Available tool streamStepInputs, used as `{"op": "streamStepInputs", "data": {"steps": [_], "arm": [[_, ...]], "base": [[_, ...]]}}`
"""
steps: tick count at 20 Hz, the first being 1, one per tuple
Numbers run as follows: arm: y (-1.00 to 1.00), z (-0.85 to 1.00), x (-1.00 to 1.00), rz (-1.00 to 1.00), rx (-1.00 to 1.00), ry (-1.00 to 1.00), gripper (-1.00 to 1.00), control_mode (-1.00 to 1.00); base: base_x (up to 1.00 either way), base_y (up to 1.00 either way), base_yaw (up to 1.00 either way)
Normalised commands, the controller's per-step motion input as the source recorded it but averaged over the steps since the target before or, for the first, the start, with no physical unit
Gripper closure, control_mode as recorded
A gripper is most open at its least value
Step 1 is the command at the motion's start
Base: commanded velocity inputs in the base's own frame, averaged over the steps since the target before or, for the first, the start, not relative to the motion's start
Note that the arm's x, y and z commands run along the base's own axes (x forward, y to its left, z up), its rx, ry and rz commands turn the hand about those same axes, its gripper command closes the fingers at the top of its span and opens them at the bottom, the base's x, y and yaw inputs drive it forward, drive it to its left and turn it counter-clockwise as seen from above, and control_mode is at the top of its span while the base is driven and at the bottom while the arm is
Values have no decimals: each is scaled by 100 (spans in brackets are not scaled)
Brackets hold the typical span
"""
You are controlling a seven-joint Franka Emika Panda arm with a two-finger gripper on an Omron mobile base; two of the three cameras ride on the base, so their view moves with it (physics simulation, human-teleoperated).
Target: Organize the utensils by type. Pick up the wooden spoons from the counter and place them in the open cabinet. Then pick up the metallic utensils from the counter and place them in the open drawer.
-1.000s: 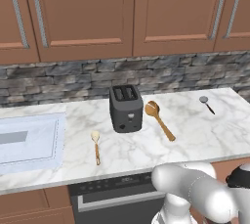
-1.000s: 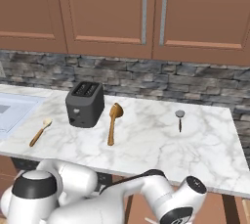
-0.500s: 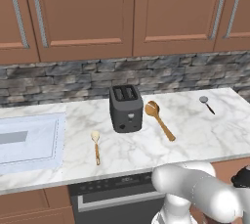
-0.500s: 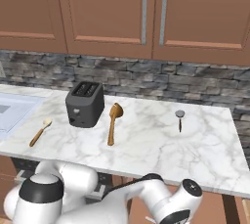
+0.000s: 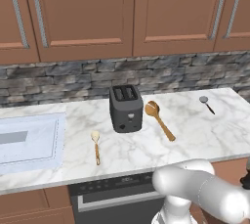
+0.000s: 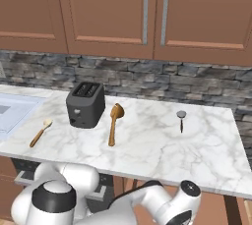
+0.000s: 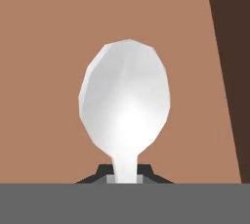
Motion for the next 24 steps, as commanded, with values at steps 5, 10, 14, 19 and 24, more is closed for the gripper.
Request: {"op": "streamStepInputs", "data": {"steps": [5, 10, 14, 19, 24], "arm": [[-29, -24, 0, 2, -1, 2, 100, -100], [-23, -16, 1, 3, 0, 7, 100, -100], [-20, -11, 7, 4, 0, 7, 100, -100], [-10, -14, 10, 3, 1, 2, 100, -100], [0, -26, 0, 0, 6, 0, 100, -100]], "base": [[0, 0, 0], [0, 0, 0], [0, 0, 0], [0, 0, 0], [0, 0, 0]]}}
